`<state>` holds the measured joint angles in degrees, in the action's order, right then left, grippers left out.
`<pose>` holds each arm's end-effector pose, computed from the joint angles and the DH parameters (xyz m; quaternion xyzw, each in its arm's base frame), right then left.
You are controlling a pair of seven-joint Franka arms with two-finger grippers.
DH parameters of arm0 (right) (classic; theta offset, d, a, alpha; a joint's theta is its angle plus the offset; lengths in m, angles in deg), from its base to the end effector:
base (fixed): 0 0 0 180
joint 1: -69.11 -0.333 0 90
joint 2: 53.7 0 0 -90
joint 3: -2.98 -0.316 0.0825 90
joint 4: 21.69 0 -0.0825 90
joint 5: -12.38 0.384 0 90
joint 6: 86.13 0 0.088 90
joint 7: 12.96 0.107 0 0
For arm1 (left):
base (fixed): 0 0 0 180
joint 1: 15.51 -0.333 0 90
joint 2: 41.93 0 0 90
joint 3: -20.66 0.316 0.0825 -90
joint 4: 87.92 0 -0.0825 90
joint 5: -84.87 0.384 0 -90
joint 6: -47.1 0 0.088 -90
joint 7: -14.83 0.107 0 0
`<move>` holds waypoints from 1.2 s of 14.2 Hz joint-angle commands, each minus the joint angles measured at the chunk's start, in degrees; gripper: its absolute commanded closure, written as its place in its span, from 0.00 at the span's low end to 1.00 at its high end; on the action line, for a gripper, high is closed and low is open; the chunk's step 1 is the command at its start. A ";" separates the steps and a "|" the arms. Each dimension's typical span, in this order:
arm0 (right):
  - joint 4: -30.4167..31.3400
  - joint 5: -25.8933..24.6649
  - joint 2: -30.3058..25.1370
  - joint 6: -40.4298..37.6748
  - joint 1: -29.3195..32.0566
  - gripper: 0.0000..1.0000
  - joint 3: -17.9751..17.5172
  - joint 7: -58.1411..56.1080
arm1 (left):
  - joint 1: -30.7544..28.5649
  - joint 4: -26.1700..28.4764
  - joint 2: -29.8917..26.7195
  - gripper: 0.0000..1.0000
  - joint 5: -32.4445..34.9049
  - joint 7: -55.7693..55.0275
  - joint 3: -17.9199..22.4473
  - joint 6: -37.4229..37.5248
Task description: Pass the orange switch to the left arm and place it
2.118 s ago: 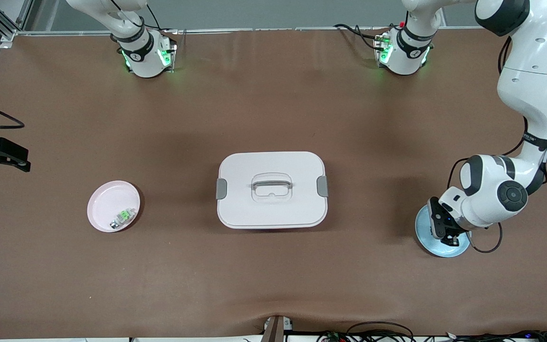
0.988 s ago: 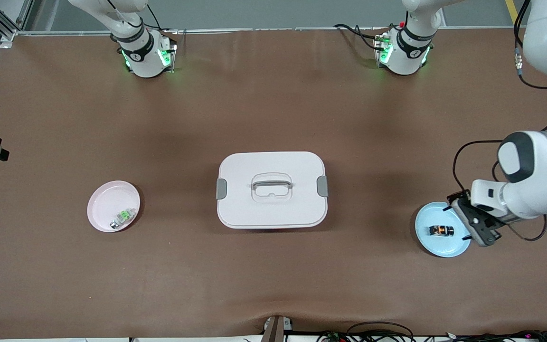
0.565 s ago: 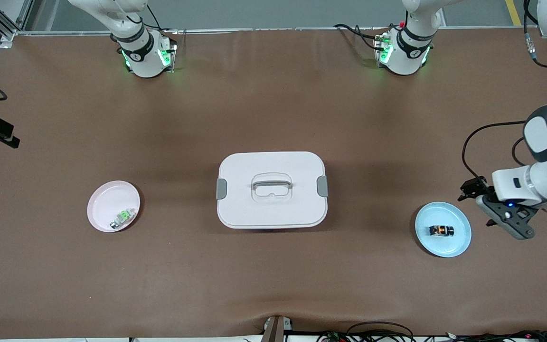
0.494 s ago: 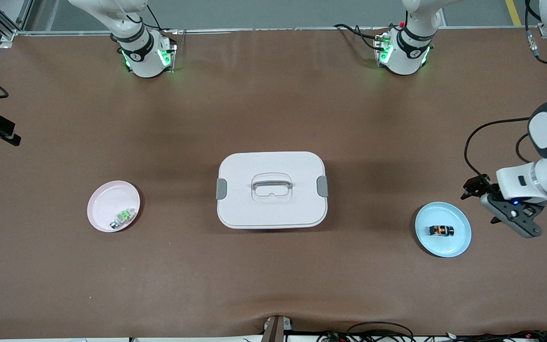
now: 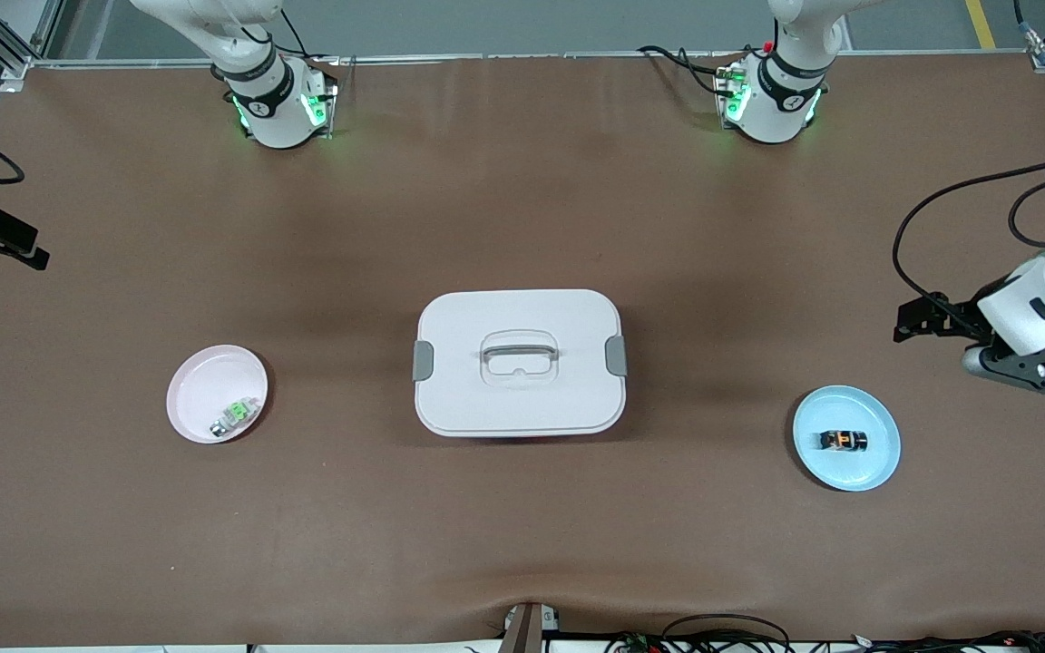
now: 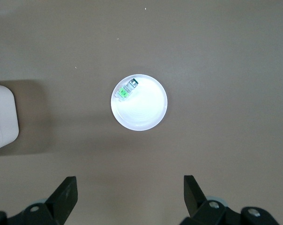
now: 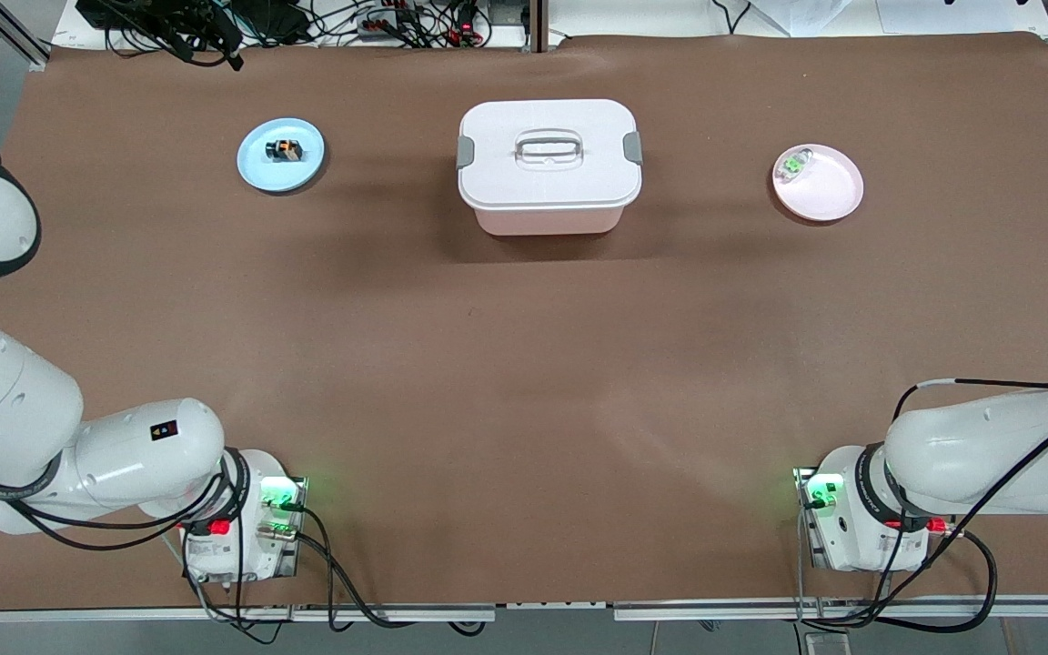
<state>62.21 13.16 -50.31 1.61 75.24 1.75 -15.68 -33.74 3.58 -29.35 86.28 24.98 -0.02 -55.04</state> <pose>0.5676 -0.0476 0.6378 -0.9998 0.0187 -0.0044 0.0072 0.6240 -0.0061 0.5081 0.9937 -0.1088 -0.0080 0.0271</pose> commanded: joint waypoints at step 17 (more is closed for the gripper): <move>-0.40 0.45 -3.30 -3.71 0.29 0.00 -0.09 -4.93 | 18.92 3.50 -17.50 0.00 -0.18 -19.38 11.52 12.58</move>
<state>61.65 13.21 -52.64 -1.52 75.24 1.67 -20.17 -16.86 4.48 -43.86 86.29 3.97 9.33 -42.35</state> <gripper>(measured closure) 0.000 0.000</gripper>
